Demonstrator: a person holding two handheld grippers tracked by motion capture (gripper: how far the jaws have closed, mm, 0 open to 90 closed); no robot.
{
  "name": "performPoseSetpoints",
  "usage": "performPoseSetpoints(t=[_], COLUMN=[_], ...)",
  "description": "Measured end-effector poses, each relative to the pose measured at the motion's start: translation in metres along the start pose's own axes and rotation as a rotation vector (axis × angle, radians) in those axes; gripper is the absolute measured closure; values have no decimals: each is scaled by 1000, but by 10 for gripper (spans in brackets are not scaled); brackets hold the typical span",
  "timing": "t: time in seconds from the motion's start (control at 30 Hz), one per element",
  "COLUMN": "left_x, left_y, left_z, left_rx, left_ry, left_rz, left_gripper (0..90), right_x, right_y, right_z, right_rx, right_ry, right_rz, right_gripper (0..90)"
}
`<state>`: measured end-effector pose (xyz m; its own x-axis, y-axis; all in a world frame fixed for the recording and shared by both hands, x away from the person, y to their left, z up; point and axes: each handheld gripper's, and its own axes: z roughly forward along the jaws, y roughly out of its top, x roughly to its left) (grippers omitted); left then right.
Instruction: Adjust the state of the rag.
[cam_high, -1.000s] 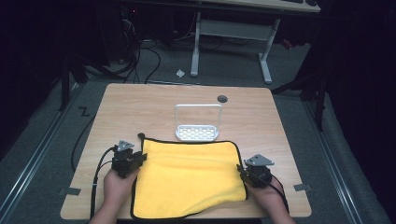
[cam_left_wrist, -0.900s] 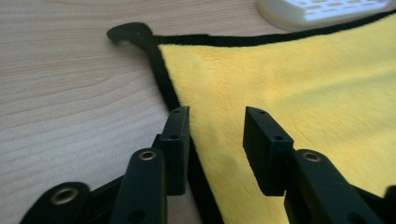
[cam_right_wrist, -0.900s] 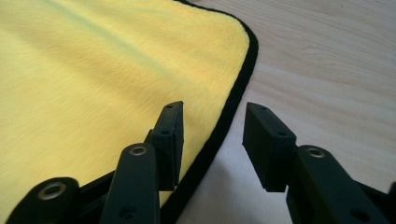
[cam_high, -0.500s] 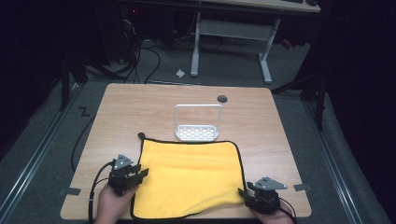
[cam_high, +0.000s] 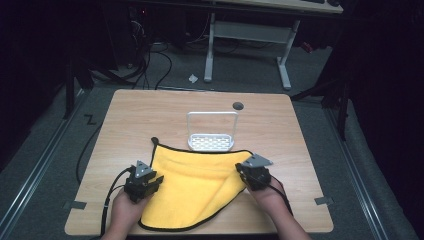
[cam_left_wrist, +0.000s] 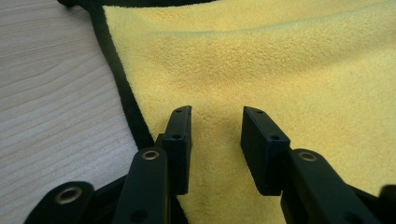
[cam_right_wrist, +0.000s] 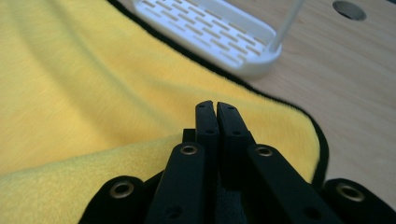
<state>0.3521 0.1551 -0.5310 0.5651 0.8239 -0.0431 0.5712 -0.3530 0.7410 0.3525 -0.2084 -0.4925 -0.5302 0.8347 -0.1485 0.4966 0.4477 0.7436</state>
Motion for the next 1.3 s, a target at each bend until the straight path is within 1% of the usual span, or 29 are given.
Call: performPoseSetpoints(t=[0.07, 0.1, 0.13, 0.2, 0.23, 0.27, 0.3, 0.33, 0.37, 0.43, 0.5, 0.53, 0.63, 0.67, 0.7, 0.77, 0.83, 0.87, 0.9, 0.93, 0.97, 1.0, 1.03, 1.1, 1.13, 1.2, 1.27, 1.3], left_x=[1, 1, 2, 3, 3, 3, 3, 3, 3, 3, 2, 2, 1, 1, 1, 1, 1, 1, 1, 1, 1, 1, 0, -1, -1, -2, -2, -2], left_y=[0, 0, -1, -1, -1, -2, -2, -2, -2, -2, -2, -2, -2, -3, -3, -3, -3, -4, -4, -4, -4, -4, -3, -3, -3, -3, -2, -2], left_z=[0, 0, 0, 0, 0, 0, 0, 0, 0, 0, 0, 0, 0, 0, 1, 1, 0, 0, 1, 0, 0, 1, 1, 1, 1, 1, 1, 0], left_rx=[-3, -3, -9, -9, -11, -13, -13, -12, -13, -14, -14, -14, -20, -20, -24, -26, -26, -27, -29, -28, -29, -29, -24, -23, -21, -21, -17, -15], left_ry=[3, 2, -2, -7, -7, -6, -5, -4, -6, -5, -1, 1, 4, 4, 3, 2, 4, 5, 3, 2, 5, 8, 13, 16, 17, 22, 24, 24], left_rz=[5, 6, 1, -1, -2, 0, 1, 1, 1, 0, 1, -1, -2, 0, -3, -4, 0, 1, 1, 0, -1, 1, 9, 7, 7, 3, -1, -3], left_gripper=[633, 633, 634, 634, 634, 634, 634, 633, 634, 634, 633, 632, 630, 629, 629, 629, 629, 629, 629, 629, 629, 629, 629, 628, 627, 625, 625, 624], right_x=[0, 0, -1, -4, -6, -6, -7, -7, -6, -3, -2, -1, 0, 0, 0, 3, 7, 9, 11, 12, 12, 11, 9, 8, 8, 6, 3, 0], right_y=[12, 18, 22, 27, 26, 24, 18, 10, 3, -19, -33, -38, -37, -35, -33, -31, -32, -35, -36, -41, -44, -49, -55, -71, -76, -90, -97, -99], right_z=[18, 24, 26, 18, 8, -4, -18, -29, -36, -46, -43, -36, -21, -16, -14, -10, -9, -12, -15, -23, -29, -38, -48, -70, -78, -97, -107, -111], right_rx=[0, 1, 0, -31, -48, -61, -69, -75, -72, -60, -45, -30, -10, -10, -9, 5, 11, 14, 15, 12, 10, 8, 2, -5, -8, -13, -14, -16], right_ry=[-9, -10, -15, -18, -22, -29, -36, -35, -29, -13, 9, 31, 59, 67, 76, 91, 93, 87, 82, 69, 57, 44, 40, 24, 23, 5, -30, -38], right_rz=[-9, -1, 6, 27, 31, 27, 17, 9, 16, 28, 64, 90, 91, 81, 81, 63, 32, 12, 3, -11, -7, 3, 25, 58, 71, 98, 95, 106], right_gripper=[884, 857, 808, 761, 721, 694, 681, 658, 642, 595, 555, 542, 525, 543, 572, 722, 868, 884, 886, 886, 886, 885, 885, 881, 873, 822, 774, 745])
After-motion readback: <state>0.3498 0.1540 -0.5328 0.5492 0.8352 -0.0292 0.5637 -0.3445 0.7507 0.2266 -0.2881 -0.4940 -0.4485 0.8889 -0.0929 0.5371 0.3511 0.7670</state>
